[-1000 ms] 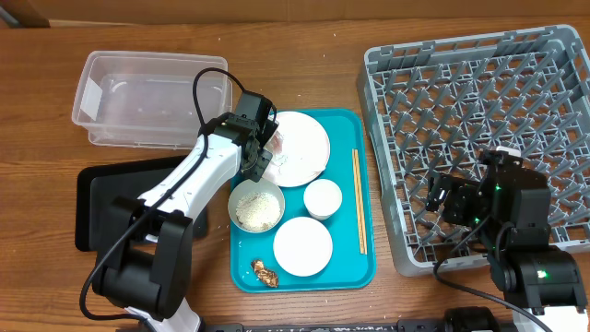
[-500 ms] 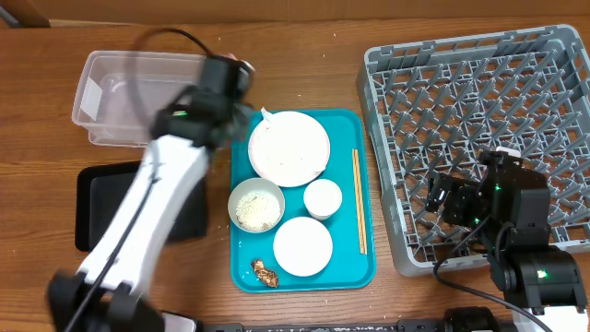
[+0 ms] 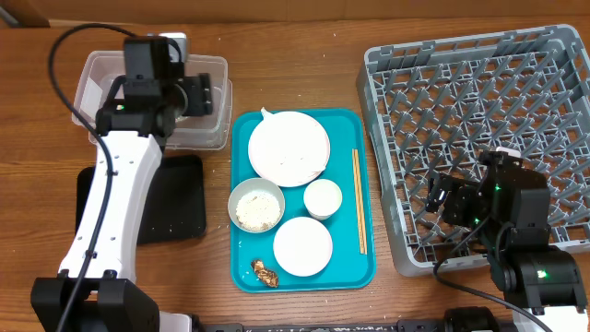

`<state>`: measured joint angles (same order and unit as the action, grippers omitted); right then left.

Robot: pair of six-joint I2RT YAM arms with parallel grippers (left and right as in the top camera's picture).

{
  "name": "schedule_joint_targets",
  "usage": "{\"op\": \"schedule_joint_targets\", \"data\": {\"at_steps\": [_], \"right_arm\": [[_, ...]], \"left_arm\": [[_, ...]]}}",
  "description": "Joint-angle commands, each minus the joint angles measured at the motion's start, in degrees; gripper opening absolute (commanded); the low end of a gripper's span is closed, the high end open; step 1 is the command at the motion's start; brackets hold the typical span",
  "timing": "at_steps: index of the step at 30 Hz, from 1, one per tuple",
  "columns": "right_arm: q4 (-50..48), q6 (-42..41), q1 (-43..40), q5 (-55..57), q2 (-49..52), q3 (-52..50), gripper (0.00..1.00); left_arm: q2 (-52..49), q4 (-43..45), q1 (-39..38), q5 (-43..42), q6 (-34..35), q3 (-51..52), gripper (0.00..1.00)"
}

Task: Sort waste into correct bins and load items into the dishwasher
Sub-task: 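Grasp the crumpled tissue from the plate and drop it in the bin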

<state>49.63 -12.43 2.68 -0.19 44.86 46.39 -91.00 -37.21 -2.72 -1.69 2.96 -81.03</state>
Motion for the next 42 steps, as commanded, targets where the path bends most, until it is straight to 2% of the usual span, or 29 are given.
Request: {"op": "schedule_joint_targets", "data": {"at_steps": [1, 6, 16, 19, 24, 26, 27, 29, 35, 42], "right_arm": [[-0.22, -0.46, 0.26, -0.35, -0.2, 1.68, 1.0], [-0.2, -0.46, 0.26, -0.35, -0.2, 1.68, 1.0], [-0.2, -0.46, 0.26, -0.35, -0.2, 1.68, 1.0], [-0.17, -0.46, 0.26, -0.37, -0.2, 1.68, 1.0], [-0.17, -0.46, 0.26, -0.37, -0.2, 1.68, 1.0], [-0.17, -0.46, 0.26, -0.37, -0.2, 1.68, 1.0], [-0.17, -0.46, 0.26, -0.35, -0.2, 1.68, 1.0], [-0.2, -0.46, 0.26, -0.37, -0.2, 1.68, 1.0], [-0.17, -0.46, 0.26, -0.35, -0.2, 1.68, 1.0], [0.04, -0.46, 0.26, -0.35, -0.2, 1.68, 1.0]], "left_arm": [[-0.48, -1.57, -4.04, -9.84, 0.5, -0.07, 0.82], [-5.07, -3.08, -11.32, -8.31, -0.87, 0.02, 0.9], [-20.57, -2.19, -20.33, -5.33, -1.27, 0.02, 0.93], [-24.28, -1.4, -21.66, -3.39, -1.27, 0.02, 0.9], [-27.23, -1.14, -22.67, -3.19, -1.27, 0.02, 0.63], [-27.43, -1.46, -22.95, -3.08, -1.27, 0.02, 0.43], [-27.43, -1.68, -22.97, -2.67, -1.27, 0.02, 0.27], [-27.17, -2.75, -22.97, -1.84, -1.27, -0.28, 0.04], [-24.24, -9.68, -20.9, -1.03, -1.03, -5.35, 0.04], [-13.31, -14.82, -13.64, -0.59, -1.03, -13.64, 0.04]]}}
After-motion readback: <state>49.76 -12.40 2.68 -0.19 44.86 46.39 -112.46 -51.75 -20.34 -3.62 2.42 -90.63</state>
